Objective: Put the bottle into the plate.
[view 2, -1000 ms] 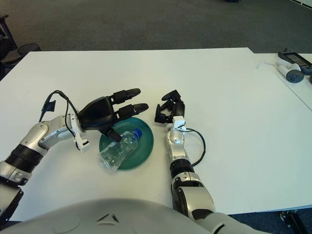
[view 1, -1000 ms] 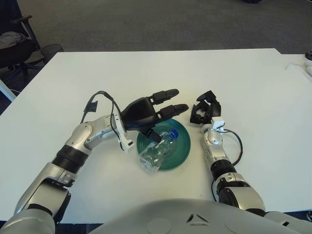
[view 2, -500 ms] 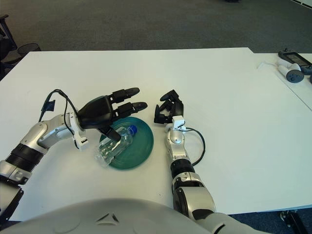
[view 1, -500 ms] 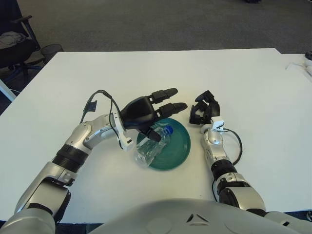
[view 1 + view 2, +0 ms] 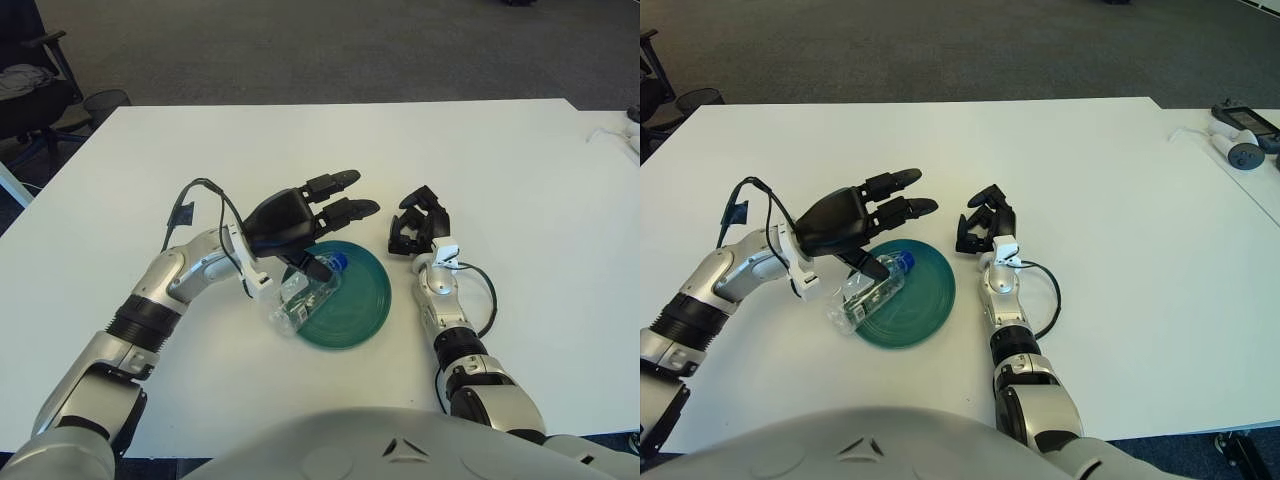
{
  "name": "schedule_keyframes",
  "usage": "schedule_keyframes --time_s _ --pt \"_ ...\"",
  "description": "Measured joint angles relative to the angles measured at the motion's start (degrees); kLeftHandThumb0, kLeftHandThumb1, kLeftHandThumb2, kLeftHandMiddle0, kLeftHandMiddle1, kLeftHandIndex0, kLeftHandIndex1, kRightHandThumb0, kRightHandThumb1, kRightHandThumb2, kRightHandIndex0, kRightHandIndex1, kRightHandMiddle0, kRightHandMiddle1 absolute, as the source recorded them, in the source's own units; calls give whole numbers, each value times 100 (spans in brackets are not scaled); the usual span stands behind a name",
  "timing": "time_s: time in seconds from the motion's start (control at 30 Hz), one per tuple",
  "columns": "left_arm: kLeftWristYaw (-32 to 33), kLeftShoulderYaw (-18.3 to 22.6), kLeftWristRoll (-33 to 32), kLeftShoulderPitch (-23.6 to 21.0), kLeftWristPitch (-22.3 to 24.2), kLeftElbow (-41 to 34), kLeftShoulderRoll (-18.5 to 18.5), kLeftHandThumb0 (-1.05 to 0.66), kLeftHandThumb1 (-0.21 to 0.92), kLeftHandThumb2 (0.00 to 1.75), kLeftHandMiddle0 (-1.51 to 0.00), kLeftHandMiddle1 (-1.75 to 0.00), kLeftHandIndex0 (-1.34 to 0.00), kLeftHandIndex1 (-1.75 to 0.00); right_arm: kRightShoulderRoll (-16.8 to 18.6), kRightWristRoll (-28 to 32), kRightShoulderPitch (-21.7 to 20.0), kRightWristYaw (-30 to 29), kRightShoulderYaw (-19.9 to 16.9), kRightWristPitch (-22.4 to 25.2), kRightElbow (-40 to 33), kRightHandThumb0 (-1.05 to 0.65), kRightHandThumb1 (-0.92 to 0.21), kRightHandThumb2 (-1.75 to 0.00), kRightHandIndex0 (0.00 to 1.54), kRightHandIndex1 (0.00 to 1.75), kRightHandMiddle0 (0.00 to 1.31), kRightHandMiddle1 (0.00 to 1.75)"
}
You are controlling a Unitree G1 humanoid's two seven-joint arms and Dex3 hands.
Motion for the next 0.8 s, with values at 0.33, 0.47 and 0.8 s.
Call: schedule_keyframes --time_s 0.33,0.47,0.8 --pt "396 401 -250 55 268 -82 -385 -71 92 22 -39 -8 0 -100 2 0 55 22 16 105 -128 0 -16 -150 75 172 49 175" --pt "932 613 -1020 62 -183 366 -881 -58 92 26 -42 -9 0 -97 4 3 68 11 11 161 -175 0 -16 -150 74 173 49 175" --pt "1254 1281 -3140 36 -14 792 -1964 -73 92 67 -49 -12 -9 -99 6 5 82 15 11 187 -201 0 -17 -149 73 173 48 175"
